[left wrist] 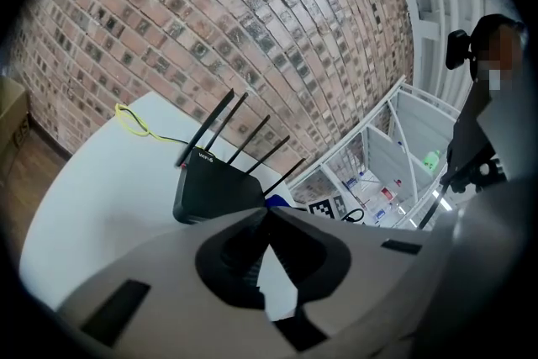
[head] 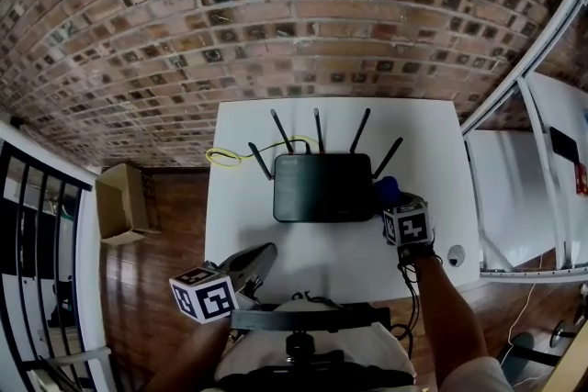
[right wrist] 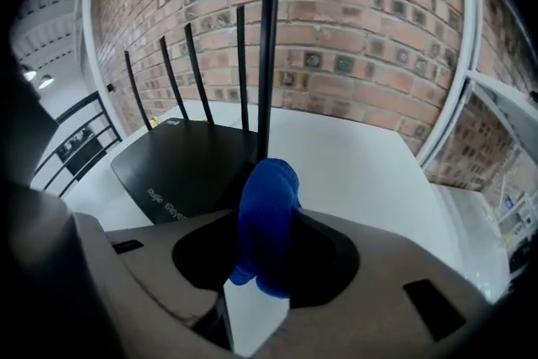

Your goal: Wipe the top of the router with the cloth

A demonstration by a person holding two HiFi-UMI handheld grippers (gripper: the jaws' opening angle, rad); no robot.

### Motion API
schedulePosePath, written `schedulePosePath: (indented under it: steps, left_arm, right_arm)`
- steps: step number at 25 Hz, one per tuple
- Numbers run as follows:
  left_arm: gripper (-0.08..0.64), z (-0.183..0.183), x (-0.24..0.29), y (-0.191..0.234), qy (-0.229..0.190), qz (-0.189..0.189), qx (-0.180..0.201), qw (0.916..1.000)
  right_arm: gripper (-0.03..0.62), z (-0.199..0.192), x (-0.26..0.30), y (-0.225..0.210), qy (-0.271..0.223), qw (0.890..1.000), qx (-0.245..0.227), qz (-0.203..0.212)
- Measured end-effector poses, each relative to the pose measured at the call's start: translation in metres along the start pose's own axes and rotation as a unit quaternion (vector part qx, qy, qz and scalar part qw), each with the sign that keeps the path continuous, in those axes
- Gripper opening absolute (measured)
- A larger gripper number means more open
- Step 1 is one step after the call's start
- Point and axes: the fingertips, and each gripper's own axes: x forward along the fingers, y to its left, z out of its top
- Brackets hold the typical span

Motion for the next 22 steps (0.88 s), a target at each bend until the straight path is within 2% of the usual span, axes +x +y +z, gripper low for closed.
schedulePosePath:
  steps: [4, 12, 16, 22]
  left_arm:
    - [0.025, -0.002, -0.006, 0.007, -0.006, 0.013, -0.007, 0.9999]
    - [0.025, 0.006, -0.010, -0.008, -0.023, 0.014, -0.040, 0.9988]
    - [0.025, 0.007, -0.010, -0.007, -0.032, 0.018, -0.037, 0.9986]
    - [0.025, 0.000, -0.007, -0.010, -0.018, 0.013, -0.047, 0.9987]
  right_arm:
    - [0.144, 0.008, 0.011, 0.009, 0.003, 0.999, -0.031, 0.025]
    - [0.144, 0.002, 0.028, 0.015, 0.029, 0.995, -0.086, 0.033]
    - [0.144, 0.003, 0.028, 0.020, 0.040, 0.992, -0.116, 0.033]
    - [0.144, 0.008, 0.017, 0.025, 0.024, 0.990, -0.133, 0.037]
